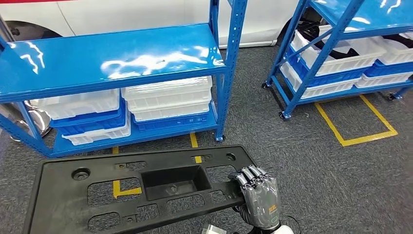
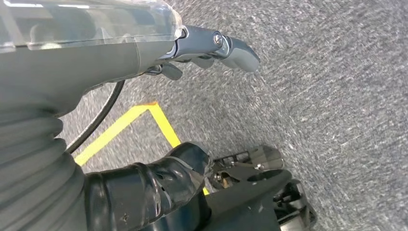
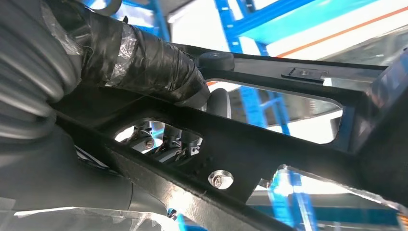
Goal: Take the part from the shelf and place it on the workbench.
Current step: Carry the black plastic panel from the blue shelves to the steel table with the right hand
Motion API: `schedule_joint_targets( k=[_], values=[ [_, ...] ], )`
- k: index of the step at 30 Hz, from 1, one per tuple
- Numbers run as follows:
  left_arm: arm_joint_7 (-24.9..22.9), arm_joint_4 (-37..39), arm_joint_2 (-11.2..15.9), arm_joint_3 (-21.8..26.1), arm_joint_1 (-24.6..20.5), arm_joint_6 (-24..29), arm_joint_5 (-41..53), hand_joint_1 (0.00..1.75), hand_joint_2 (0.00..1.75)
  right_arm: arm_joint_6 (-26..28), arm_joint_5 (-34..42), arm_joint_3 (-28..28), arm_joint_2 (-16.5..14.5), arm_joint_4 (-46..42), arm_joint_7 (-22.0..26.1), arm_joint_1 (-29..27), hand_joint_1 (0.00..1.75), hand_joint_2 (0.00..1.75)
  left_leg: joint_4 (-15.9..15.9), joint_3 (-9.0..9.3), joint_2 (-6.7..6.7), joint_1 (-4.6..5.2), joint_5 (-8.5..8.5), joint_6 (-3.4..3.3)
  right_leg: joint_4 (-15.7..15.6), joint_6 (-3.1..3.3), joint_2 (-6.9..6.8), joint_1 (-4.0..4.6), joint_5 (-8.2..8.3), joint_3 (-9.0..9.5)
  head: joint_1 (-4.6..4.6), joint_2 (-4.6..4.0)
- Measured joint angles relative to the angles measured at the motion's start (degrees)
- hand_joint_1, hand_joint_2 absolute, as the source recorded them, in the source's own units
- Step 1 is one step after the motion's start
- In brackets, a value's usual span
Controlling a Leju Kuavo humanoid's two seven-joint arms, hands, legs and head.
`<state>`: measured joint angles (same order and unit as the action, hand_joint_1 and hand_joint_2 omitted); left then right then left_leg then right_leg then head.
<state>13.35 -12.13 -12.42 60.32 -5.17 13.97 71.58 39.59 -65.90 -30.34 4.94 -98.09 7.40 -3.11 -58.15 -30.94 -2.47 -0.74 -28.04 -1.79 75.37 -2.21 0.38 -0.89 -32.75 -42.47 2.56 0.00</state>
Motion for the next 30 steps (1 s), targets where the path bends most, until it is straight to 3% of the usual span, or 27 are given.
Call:
schedule_joint_targets(
  k=[1,2,4,5,6,8,10,12,14,15,16,17,19,21,23,24,26,27,28,30],
  values=[
    [0.0,0.0,0.01,0.01,-0.04,0.0,0.0,0.0,1.75,0.0,0.0,0.04,0.01,0.0,-0.01,-0.04,1.75,1.75,-0.07,-0.06,-0.69,0.13,-0.03,0.0,-1.58,0.16,-0.2,0.04,1.07,1.18,0.01,0.0],
    [0.0,0.0,0.01,0.01,-0.11,0.0,0.0,0.0,1.75,0.0,0.0,0.06,0.02,-0.01,-0.01,-0.06,1.75,1.75,-0.1,-0.03,-1.33,0.24,-0.08,0.01,-5.21,0.45,-0.67,0.14,2.82,3.44,0.01,0.0],
    [0.01,0.0,-0.02,0.01,-0.18,0.0,0.0,0.0,1.75,0.01,0.0,0.15,0.02,-0.11,0.04,-0.06,1.75,1.75,-0.11,0.09,-2.4,0.49,-0.2,0.19,-13.02,1.35,-3.06,0.76,5.05,7.85,0.0,0.0],
    [0.01,0.0,-0.03,0.01,-0.21,0.0,0.0,0.0,1.75,0.01,0.01,0.26,0.02,-0.2,0.16,-0.09,1.75,1.75,-0.13,0.14,-2.85,0.57,-0.23,0.4,-15.29,1.75,-3.9,1.13,5.48,9.01,-0.01,0.0],
    [0.02,0.0,-0.04,0.01,-0.23,0.0,0.0,0.0,1.75,0.01,0.03,0.42,0.02,-0.32,0.35,-0.17,1.75,1.75,-0.07,0.2,-3.29,0.63,-0.23,0.66,-16.1,2.07,-4.33,1.44,5.38,9.27,0.01,0.0],
    [0.04,0.0,-0.05,0.01,-0.31,0.0,0.0,0.0,1.75,0.01,0.09,0.95,0.02,-0.62,0.86,-0.5,1.75,1.75,0.08,0.38,-4.14,0.72,-0.32,1.25,-16.42,2.52,-3.19,1.43,5.77,9.18,0.01,0.0],
    [0.1,0.0,-0.05,0.01,-0.34,0.01,0.0,0.0,1.75,0.04,0.14,1.48,0.01,-0.96,1.34,-0.84,1.75,1.75,-1.29,0.01,-2.68,0.62,-1.76,1.78,-17.03,3.13,-2.06,0.96,6.25,9.32,-0.07,0.0],
    [0.16,0.0,-0.04,0.01,-0.25,0.02,0.0,0.0,1.75,0.08,0.17,1.78,-0.08,-1.15,1.67,-1.0,1.75,1.75,-7.02,-2.36,0.41,0.36,-5.29,2.17,-17.31,3.59,-0.86,0.71,6.61,9.28,-0.14,0.0],
    [0.17,0.0,-0.04,0.01,-0.09,0.02,0.01,0.0,1.75,0.08,0.17,1.96,-0.17,-1.21,1.91,-1.11,1.75,1.75,-14.26,-5.63,1.77,0.26,-8.18,2.38,-17.14,3.76,0.55,0.73,6.73,9.03,-0.16,0.0],
    [0.17,0.0,-0.04,0.01,-0.03,0.02,-0.01,0.0,1.75,0.08,0.14,2.05,-0.18,-1.23,2.02,-1.2,1.75,1.75,-15.86,-6.4,1.91,0.24,-8.16,2.42,-16.99,3.78,1.33,0.75,6.75,8.94,-0.16,0.0],
    [0.17,0.0,-0.04,0.02,0.01,0.02,-0.01,0.0,1.75,0.08,0.11,2.16,-0.19,-1.26,2.11,-1.29,1.75,1.75,-15.26,-6.18,1.99,0.23,-7.02,2.4,-16.79,3.77,2.12,0.74,6.74,8.86,-0.16,0.0],
    [0.17,0.0,-0.03,0.02,0.01,0.02,-0.01,0.0,1.75,0.08,0.08,2.28,-0.19,-1.29,2.16,-1.38,1.75,1.75,-12.47,-4.95,2.26,0.19,-4.99,2.31,-16.59,3.73,2.93,0.73,6.72,8.82,-0.16,0.0],
    [0.14,0.0,-0.01,0.03,-0.02,0.04,-0.01,0.0,1.75,0.08,0.05,2.57,-0.23,-1.39,2.21,-1.48,1.75,1.75,-4.67,-1.56,4.59,0.05,-1.43,1.9,-16.15,3.46,4.39,0.75,6.68,8.61,-0.14,0.0],
    [0.06,0.0,0.02,0.03,-0.08,0.06,-0.02,0.0,1.75,0.08,0.05,2.86,-0.27,-1.5,2.21,-1.58,1.75,1.75,-0.69,0.15,6.54,0.04,-0.5,1.57,-15.86,2.8,5.62,0.66,6.88,8.05,-0.14,0.0],
    [0.0,0.0,0.03,0.03,-0.16,0.08,-0.04,0.0,1.75,0.08,0.07,3.19,-0.29,-1.73,2.22,-1.87,1.75,1.75,-0.23,0.29,5.92,0.08,-0.4,1.21,-15.95,1.97,6.69,0.48,7.27,7.53,-0.15,0.0],
    [-0.01,0.0,0.03,0.04,-0.18,0.09,-0.06,0.0,1.75,0.08,0.07,3.4,-0.29,-1.87,2.25,-2.09,1.75,1.75,0.12,0.35,5.24,0.01,-0.14,0.85,-15.75,1.71,6.16,0.51,7.19,7.32,-0.13,0.0],
    [-0.01,0.0,0.02,0.05,-0.16,0.1,-0.09,0.0,1.75,0.08,0.11,3.86,-0.29,-2.15,2.37,-2.36,1.75,1.75,0.79,0.47,3.76,-0.19,0.38,0.07,-12.92,1.33,3.31,0.7,5.23,5.93,-0.02,0.0],
    [0.01,0.0,0.01,0.05,-0.13,0.1,-0.09,0.0,1.75,0.08,0.16,4.05,-0.3,-2.23,2.45,-2.42,1.75,1.75,0.89,0.46,2.97,-0.12,0.47,-0.13,-9.85,1.21,1.59,0.66,3.41,4.54,0.03,0.0],
    [0.02,0.0,0.02,0.05,-0.07,0.1,-0.09,0.0,1.75,0.08,0.25,4.21,-0.31,-2.31,2.58,-2.45,1.75,1.75,0.89,0.38,2.21,-0.06,0.48,-0.23,-6.05,1.02,0.69,0.53,1.47,2.77,0.08,0.0],
    [0.02,0.0,0.05,0.07,0.02,0.1,-0.09,0.0,1.75,0.08,0.41,4.5,-0.31,-2.37,2.82,-2.66,1.75,1.75,0.83,0.29,0.54,0.01,0.41,-0.18,-0.66,0.6,0.2,0.1,-0.25,0.32,0.09,0.0]
  ],
)
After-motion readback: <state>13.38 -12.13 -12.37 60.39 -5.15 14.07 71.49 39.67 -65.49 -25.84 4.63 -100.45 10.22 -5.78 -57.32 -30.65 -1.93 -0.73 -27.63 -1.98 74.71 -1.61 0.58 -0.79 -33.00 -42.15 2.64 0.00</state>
